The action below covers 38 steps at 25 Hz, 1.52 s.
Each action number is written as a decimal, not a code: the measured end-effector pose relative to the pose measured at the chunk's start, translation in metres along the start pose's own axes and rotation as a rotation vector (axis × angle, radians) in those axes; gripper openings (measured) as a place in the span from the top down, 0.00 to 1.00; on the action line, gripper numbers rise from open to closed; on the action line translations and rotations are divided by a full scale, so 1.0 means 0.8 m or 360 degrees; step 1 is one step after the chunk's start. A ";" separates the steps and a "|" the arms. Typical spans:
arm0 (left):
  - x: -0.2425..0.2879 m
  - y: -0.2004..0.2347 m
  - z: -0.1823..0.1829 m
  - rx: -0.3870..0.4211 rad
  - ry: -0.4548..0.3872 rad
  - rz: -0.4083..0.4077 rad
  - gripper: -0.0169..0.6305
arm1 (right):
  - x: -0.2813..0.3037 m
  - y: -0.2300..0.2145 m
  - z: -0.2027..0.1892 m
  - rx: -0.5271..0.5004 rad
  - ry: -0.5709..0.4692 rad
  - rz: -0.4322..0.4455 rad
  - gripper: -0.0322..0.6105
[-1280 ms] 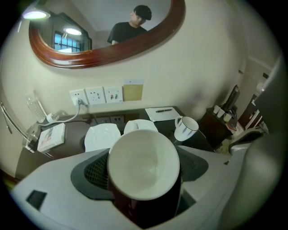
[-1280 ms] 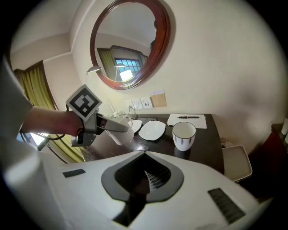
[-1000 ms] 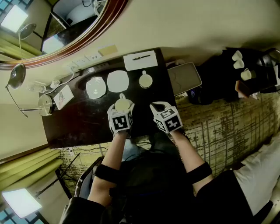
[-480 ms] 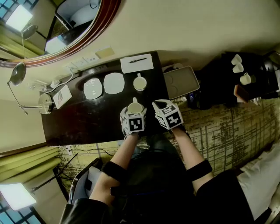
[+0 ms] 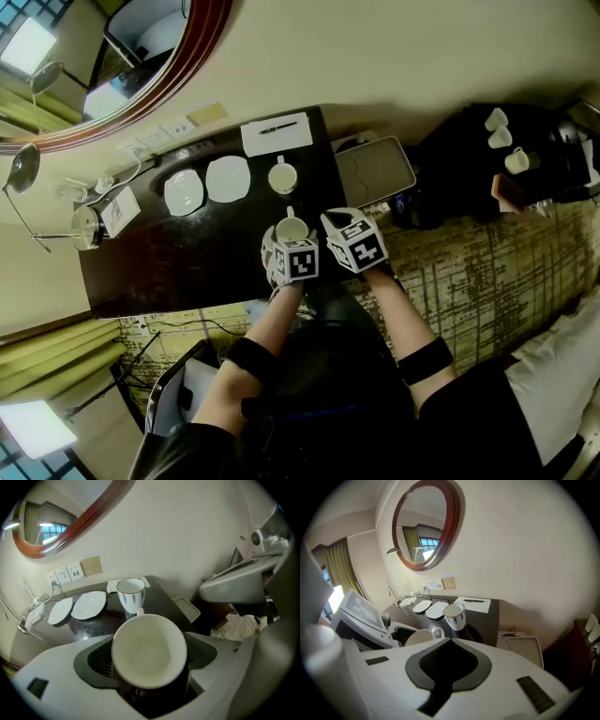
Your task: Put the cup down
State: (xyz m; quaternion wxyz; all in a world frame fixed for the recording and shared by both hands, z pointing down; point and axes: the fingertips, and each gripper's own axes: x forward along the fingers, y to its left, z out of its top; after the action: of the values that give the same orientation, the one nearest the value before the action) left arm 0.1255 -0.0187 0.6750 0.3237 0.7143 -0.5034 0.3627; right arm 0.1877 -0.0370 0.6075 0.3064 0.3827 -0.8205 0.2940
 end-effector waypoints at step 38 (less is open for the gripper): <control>-0.056 0.028 0.036 0.0083 -0.0122 0.0001 0.41 | -0.011 0.005 0.020 0.0058 -0.0045 -0.0074 0.95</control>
State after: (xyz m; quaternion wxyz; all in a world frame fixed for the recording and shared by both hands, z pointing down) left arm 0.0992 -0.0274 0.6238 0.2853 0.7357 -0.5060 0.3482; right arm 0.1850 -0.0422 0.5898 0.2946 0.4113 -0.8101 0.2964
